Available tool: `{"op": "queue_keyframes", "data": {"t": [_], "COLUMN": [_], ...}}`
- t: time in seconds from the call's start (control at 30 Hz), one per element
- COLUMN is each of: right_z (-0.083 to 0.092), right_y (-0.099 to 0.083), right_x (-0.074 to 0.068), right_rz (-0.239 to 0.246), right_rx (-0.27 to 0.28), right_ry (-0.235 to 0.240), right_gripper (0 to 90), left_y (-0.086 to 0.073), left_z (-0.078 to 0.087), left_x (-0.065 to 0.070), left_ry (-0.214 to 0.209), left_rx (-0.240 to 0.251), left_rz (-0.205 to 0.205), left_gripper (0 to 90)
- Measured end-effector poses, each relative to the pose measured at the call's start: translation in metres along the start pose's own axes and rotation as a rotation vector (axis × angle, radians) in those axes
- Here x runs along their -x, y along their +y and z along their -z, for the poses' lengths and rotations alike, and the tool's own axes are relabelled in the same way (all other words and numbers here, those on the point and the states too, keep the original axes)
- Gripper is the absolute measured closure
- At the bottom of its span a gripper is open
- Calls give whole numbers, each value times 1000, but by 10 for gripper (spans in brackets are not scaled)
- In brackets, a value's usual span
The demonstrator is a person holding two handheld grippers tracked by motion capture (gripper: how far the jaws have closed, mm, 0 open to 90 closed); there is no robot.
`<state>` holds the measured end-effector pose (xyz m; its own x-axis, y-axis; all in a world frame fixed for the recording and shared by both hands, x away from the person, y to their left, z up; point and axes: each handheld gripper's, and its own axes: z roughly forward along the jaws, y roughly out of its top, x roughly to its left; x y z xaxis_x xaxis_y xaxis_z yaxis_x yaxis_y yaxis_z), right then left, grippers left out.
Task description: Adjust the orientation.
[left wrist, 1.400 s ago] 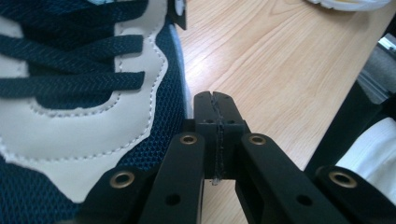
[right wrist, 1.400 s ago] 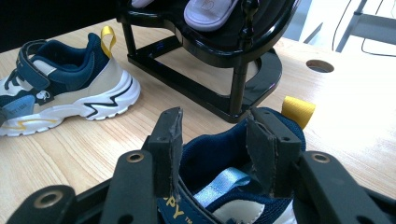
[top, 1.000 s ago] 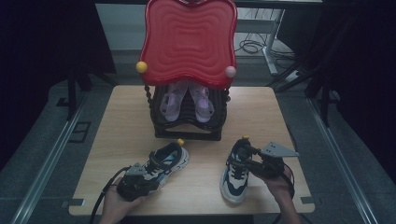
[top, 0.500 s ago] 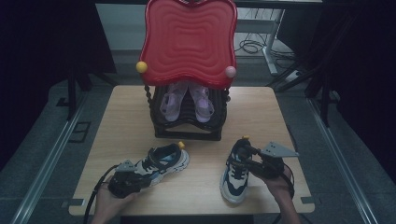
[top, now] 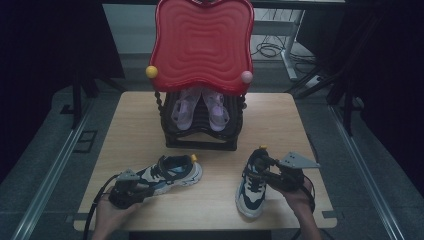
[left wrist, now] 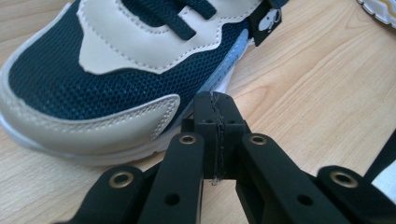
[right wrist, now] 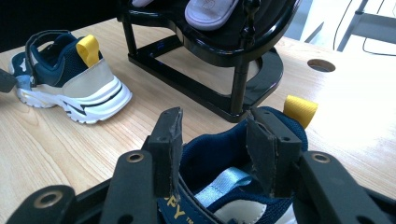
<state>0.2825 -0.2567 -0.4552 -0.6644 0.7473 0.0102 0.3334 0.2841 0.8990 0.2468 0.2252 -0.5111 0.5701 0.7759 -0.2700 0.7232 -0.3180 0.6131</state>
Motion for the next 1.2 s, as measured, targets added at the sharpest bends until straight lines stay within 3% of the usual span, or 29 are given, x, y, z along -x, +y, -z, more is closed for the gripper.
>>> {"op": "queue_keyframes", "data": {"t": [0.5,0.87,1.07,1.2], "right_z": [-2,-1,-4,-7], "right_y": [2,4,4,5], "right_x": [-4,-6,-8,-11], "right_rz": [-1,-5,0,5], "right_rx": [6,11,5,1], "right_ry": [21,29,34,46], "right_gripper": [558,558,560,567], "left_y": [12,24,26,22], "left_z": [-2,-5,-5,0], "left_x": [-25,-45,-48,-42], "left_ry": [46,45,46,45], "left_rx": [6,11,16,38], "left_rz": [59,96,99,94], "left_gripper": [888,883,879,874]}}
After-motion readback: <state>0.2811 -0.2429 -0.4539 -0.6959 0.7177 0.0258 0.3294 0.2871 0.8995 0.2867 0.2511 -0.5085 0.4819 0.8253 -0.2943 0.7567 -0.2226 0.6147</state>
